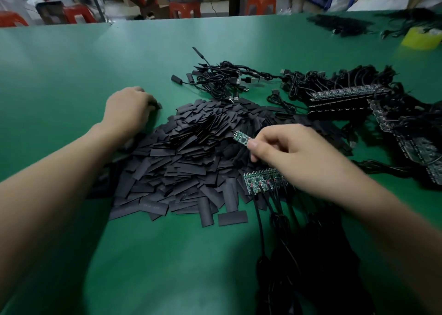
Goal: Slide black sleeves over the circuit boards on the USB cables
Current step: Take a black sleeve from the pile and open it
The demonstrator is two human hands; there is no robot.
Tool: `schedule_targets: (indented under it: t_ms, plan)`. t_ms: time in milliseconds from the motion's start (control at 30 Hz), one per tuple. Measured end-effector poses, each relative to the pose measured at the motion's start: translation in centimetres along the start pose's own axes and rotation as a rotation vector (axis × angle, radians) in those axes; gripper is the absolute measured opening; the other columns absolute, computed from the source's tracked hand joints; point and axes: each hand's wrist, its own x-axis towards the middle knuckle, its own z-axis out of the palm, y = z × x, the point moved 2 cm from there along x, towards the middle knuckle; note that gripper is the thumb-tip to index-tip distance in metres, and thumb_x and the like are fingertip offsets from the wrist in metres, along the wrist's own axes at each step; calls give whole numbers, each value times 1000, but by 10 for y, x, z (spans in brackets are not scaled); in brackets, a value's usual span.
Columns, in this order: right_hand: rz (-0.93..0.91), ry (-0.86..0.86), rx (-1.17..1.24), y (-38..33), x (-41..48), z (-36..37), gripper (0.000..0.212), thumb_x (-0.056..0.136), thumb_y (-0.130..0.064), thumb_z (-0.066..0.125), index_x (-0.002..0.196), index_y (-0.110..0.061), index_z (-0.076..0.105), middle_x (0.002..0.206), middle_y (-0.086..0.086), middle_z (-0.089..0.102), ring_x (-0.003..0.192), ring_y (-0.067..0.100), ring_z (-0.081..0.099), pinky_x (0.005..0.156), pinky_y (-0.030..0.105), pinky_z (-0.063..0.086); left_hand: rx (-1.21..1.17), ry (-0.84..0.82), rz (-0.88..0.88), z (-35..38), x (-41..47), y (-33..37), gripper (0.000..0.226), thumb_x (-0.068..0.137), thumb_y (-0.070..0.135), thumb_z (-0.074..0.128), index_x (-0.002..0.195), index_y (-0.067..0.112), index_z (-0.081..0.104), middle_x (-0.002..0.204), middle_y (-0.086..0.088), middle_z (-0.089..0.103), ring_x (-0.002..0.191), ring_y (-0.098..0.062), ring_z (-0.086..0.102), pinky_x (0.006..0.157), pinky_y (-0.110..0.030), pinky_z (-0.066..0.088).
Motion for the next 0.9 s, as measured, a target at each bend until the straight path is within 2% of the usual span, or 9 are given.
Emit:
schedule_targets:
  t_ms: [100, 233, 300, 400, 500, 600, 767, 833, 900]
  plan:
    - [-6, 54, 63, 7, 0, 12, 31, 98, -43, 59, 75, -23, 64, 56, -12, 46, 50, 3, 42, 52, 13, 33, -144, 6, 5, -16, -9, 13, 13, 95, 18, 70, 106, 17, 77, 104, -11, 69, 94, -35, 64, 78, -42, 52]
    - [-11, 156, 288, 15, -2, 18, 18, 93, -32, 72, 80, -22, 64, 62, -19, 55, 56, -5, 51, 61, 4, 40, -604, 66, 135, -55, -53, 65, 12, 88, 17, 80, 99, 22, 77, 91, 5, 74, 75, -3, 70, 77, -25, 56]
    - [-14, 185, 368, 17, -3, 19, 14, 92, -31, 75, 85, -21, 68, 63, -20, 61, 56, -6, 55, 61, 6, 41, -911, -67, 209, -67, -87, 98, 18, 85, 17, 82, 101, 24, 77, 87, 6, 77, 78, -2, 73, 76, -17, 57]
    - [-12, 168, 374, 19, -4, 20, 16, 92, -36, 74, 87, -21, 74, 58, -20, 61, 50, -5, 51, 52, 5, 34, -1263, -228, 162, -70, -123, 128, 22, 80, 21, 77, 102, 21, 77, 91, -5, 78, 77, -10, 75, 76, -19, 56]
    - [21, 105, 371, 22, -4, 23, 17, 92, -36, 74, 87, -21, 76, 60, -15, 64, 52, -6, 50, 53, 8, 33, -1268, -172, 111, -68, -134, 134, 20, 79, 22, 77, 99, 24, 76, 89, -3, 78, 78, -11, 75, 79, -23, 57]
    - [59, 75, 448, 23, -4, 24, 12, 92, -30, 75, 88, -19, 77, 70, -2, 73, 62, -2, 58, 61, 17, 40, -1094, -26, 158, -68, -139, 138, 22, 81, 22, 82, 98, 35, 75, 90, 6, 74, 78, -7, 71, 76, -26, 57]
    - [69, 67, 514, 25, -4, 26, 21, 86, -43, 71, 91, -24, 77, 77, 21, 70, 69, 16, 51, 70, 33, 35, -964, 160, 153, -65, -147, 149, 30, 77, 30, 87, 105, 20, 81, 88, 13, 72, 76, -8, 68, 71, -25, 55]
    - [66, 47, 505, 26, -4, 26, 23, 89, -42, 70, 92, -21, 77, 73, 6, 70, 68, 13, 53, 69, 31, 37, -950, 203, 149, -65, -146, 149, 25, 79, 25, 87, 103, 18, 82, 90, 10, 73, 78, -7, 69, 73, -27, 56]
    - [42, 56, 470, 26, -4, 22, 25, 97, -40, 64, 92, -19, 76, 66, -12, 69, 61, 0, 56, 65, 19, 41, -957, 225, 138, -64, -146, 146, 24, 81, 23, 86, 104, 17, 82, 91, 8, 74, 80, -6, 69, 75, -28, 56]
